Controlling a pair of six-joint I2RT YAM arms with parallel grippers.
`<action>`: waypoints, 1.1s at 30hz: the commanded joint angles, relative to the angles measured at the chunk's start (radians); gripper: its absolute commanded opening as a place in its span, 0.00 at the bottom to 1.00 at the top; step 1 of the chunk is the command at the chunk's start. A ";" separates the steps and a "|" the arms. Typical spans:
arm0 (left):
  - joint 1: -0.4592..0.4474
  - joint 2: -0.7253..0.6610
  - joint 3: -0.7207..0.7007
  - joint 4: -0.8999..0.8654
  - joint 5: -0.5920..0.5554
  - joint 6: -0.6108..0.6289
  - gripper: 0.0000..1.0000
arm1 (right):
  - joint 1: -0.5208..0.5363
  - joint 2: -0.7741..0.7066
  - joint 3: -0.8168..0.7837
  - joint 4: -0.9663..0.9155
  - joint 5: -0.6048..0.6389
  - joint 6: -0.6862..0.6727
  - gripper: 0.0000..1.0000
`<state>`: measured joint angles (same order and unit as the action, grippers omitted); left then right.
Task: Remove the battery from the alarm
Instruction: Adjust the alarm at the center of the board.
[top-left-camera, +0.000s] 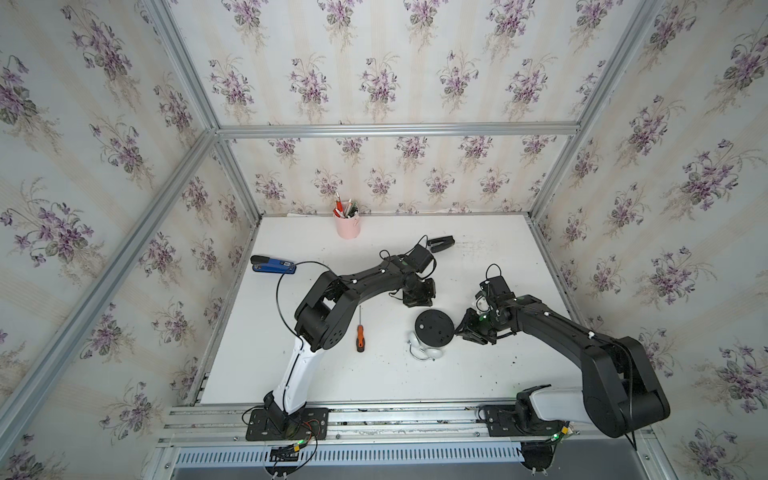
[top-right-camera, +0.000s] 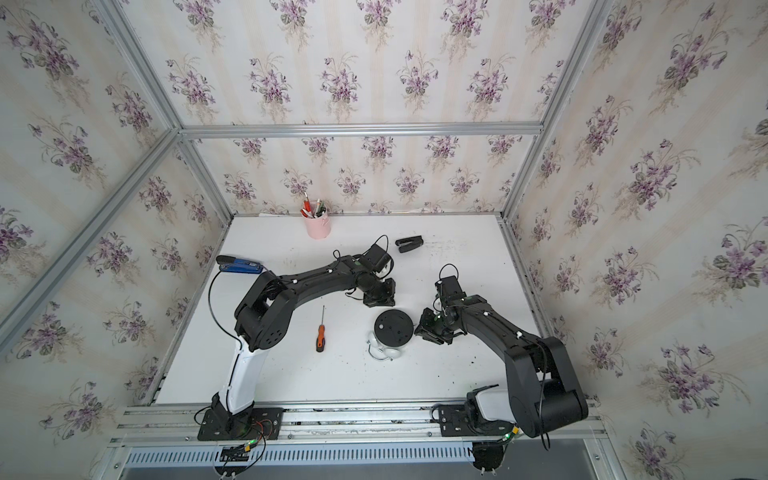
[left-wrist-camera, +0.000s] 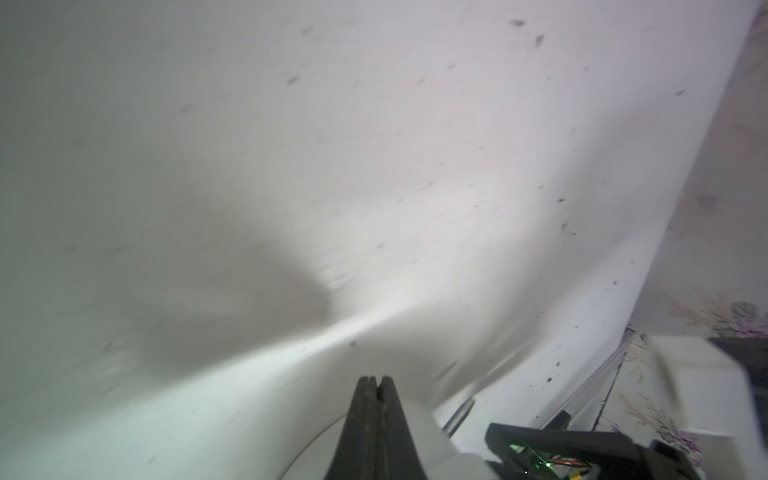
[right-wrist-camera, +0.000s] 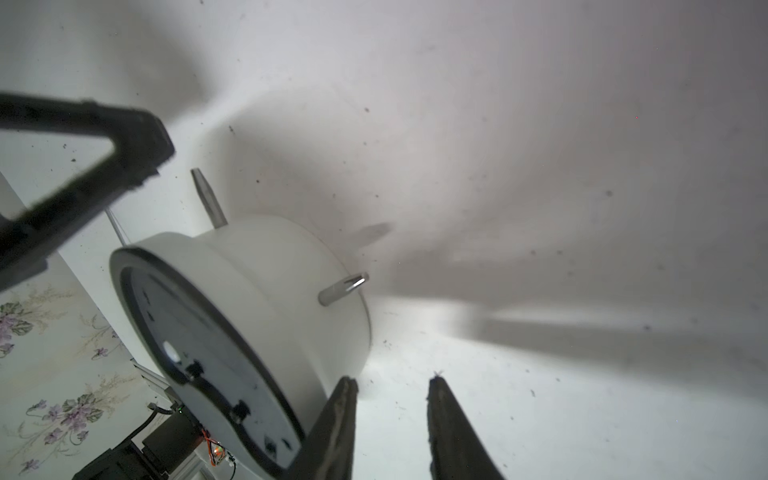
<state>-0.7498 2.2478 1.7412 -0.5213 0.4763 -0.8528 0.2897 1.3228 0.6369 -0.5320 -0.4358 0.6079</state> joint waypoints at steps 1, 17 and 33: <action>-0.006 0.083 0.108 0.008 0.092 0.015 0.06 | -0.007 -0.056 -0.045 -0.002 0.008 0.065 0.36; 0.026 -0.627 -0.566 -0.126 -0.127 -0.076 0.54 | -0.134 0.098 0.221 -0.070 0.065 -0.140 0.44; -0.151 -0.536 -0.712 0.089 -0.123 -0.255 0.16 | -0.033 0.412 0.231 0.183 -0.054 -0.105 0.08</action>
<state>-0.9031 1.6783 0.9962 -0.4713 0.3603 -1.1172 0.2420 1.7428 0.8989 -0.3935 -0.4961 0.4732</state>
